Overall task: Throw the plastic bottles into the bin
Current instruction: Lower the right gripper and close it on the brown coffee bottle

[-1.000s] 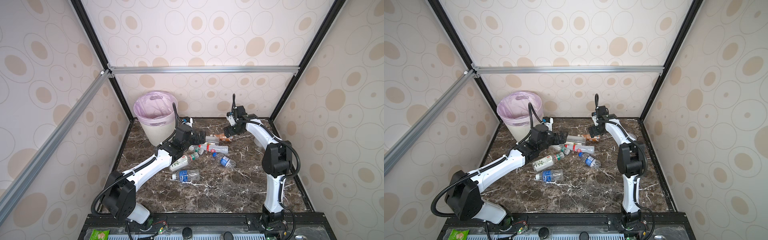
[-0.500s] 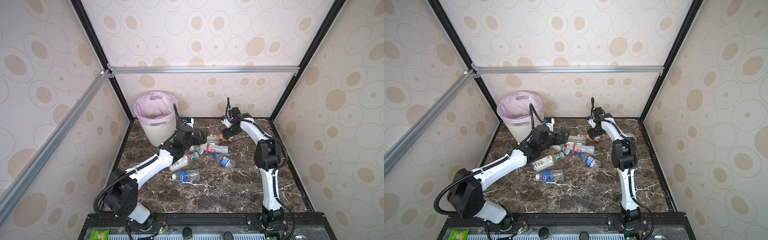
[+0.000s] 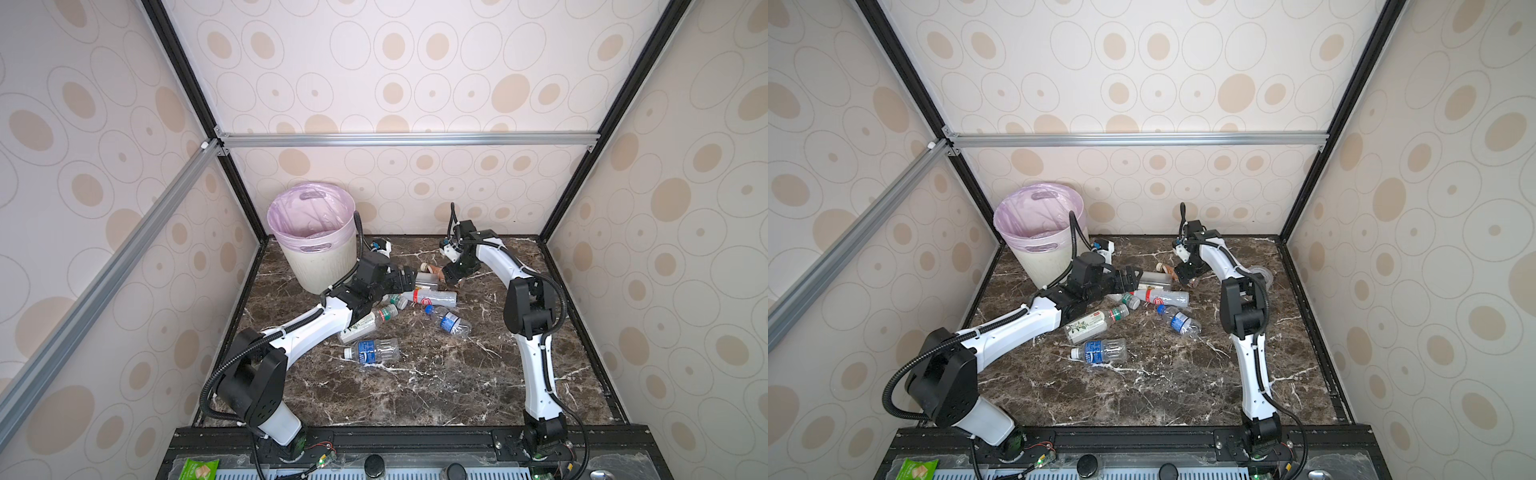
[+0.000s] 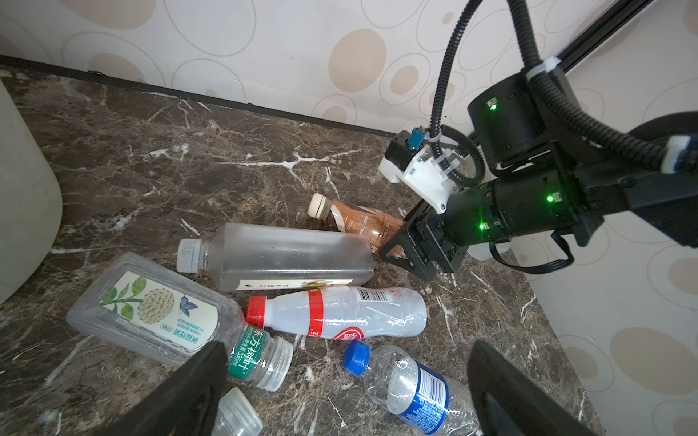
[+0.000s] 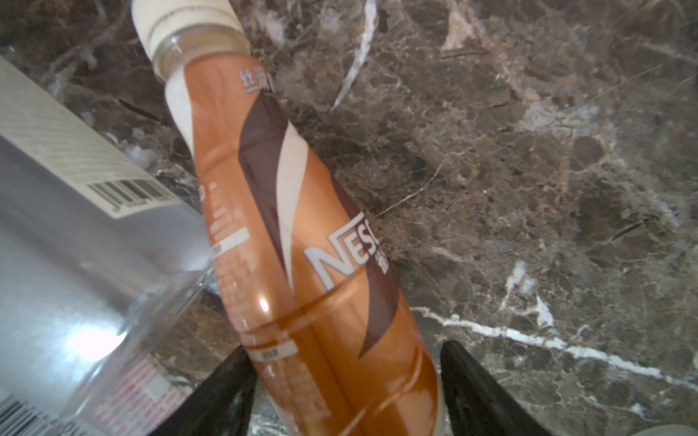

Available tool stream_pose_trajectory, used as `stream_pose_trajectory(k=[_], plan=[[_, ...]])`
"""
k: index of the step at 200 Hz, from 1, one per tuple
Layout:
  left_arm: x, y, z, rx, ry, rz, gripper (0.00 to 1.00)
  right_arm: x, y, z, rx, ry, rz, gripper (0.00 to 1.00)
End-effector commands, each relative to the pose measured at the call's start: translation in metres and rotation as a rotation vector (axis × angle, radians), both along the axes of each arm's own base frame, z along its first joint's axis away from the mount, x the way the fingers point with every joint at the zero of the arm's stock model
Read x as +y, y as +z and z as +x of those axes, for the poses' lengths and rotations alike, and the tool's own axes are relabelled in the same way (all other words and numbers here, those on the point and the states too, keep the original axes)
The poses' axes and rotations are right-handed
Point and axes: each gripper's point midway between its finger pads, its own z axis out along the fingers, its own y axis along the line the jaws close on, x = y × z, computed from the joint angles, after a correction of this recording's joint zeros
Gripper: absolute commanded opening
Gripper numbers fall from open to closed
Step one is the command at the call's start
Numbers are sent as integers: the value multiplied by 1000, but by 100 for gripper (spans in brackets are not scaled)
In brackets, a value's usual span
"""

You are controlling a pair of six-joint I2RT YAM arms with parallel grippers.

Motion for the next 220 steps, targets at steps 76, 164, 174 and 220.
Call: stream_pose_trajectory(k=[76, 164, 174, 220], plan=[[-8, 13, -1, -14, -7, -70, 99, -6, -6, -12, 48, -53, -14, 61], [0, 20, -15, -8, 2, -119, 99, -22, 13, -23, 35, -240, 51, 48], [0, 21, -17, -4, -1, -126, 99, -22, 17, -24, 28, -254, 57, 48], [2, 22, -25, 13, -1, -158, 99, -27, 43, -29, -42, -324, 98, 45]])
